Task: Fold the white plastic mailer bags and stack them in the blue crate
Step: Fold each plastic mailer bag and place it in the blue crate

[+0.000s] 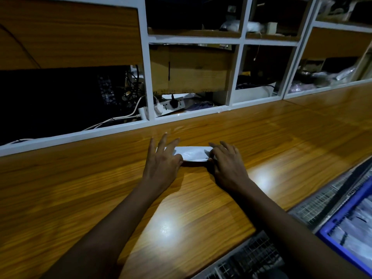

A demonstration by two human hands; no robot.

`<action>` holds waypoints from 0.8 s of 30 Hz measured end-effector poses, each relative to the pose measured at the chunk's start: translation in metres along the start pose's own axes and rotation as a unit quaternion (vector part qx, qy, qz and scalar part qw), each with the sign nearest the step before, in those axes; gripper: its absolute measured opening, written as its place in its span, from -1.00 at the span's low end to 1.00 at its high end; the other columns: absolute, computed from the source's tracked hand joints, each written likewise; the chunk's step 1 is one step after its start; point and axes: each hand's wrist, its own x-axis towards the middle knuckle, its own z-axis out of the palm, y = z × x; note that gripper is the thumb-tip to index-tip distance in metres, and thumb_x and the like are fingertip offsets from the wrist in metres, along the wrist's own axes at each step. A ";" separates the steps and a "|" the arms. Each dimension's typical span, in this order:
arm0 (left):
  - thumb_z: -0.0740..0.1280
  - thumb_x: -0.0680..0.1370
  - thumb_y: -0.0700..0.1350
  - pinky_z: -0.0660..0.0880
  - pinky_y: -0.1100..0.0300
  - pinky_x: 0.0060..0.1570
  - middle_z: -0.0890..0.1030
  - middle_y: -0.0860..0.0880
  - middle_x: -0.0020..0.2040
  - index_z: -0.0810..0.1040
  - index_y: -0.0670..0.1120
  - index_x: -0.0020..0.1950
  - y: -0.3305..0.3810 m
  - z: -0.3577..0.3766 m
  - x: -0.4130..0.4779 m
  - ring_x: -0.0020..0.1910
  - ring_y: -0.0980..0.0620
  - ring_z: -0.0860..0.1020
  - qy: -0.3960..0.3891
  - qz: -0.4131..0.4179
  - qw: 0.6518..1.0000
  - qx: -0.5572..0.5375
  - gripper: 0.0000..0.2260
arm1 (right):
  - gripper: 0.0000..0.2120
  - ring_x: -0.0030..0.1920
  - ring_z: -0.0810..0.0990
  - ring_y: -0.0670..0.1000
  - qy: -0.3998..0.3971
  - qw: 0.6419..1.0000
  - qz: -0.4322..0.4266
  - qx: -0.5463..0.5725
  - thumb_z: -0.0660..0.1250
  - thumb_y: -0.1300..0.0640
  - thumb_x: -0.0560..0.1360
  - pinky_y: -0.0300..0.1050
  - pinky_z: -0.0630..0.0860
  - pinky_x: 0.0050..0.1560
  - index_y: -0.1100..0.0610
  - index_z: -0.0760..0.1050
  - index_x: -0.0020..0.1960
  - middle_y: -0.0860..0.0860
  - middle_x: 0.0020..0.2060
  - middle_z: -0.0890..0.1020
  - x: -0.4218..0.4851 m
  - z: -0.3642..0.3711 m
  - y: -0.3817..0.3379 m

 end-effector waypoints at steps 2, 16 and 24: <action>0.50 0.46 -0.09 0.17 -0.38 0.39 0.53 -0.14 0.35 0.65 -0.04 -0.20 0.007 -0.001 0.004 0.47 -0.28 0.30 0.027 0.006 1.000 0.013 -0.92 | -0.69 0.47 0.29 0.23 -0.001 1.000 0.001 -0.028 0.07 -0.05 0.63 0.34 0.17 0.43 0.10 0.48 0.17 0.09 0.44 0.43 -0.001 -0.006 0.000; 0.47 0.47 -0.15 0.01 -0.38 0.42 0.45 -0.11 0.43 0.61 -0.03 -0.09 0.128 -0.013 0.105 0.51 -0.27 0.23 0.131 0.120 0.984 -0.027 -0.93 | -0.55 0.46 0.31 0.36 0.062 0.983 0.079 -0.155 -0.01 -0.07 0.56 0.45 0.12 0.42 0.13 0.59 -0.07 0.17 0.38 0.50 -0.004 -0.098 0.077; 0.41 0.51 -0.17 0.10 -0.43 0.40 0.45 -0.12 0.43 0.57 -0.02 -0.14 0.287 -0.001 0.155 0.49 -0.29 0.26 0.157 0.235 0.953 -0.111 -0.93 | -0.58 0.47 0.31 0.29 0.102 0.949 0.206 -0.215 0.01 -0.04 0.51 0.38 0.15 0.42 0.14 0.57 -0.19 0.13 0.36 0.53 -0.098 -0.163 0.191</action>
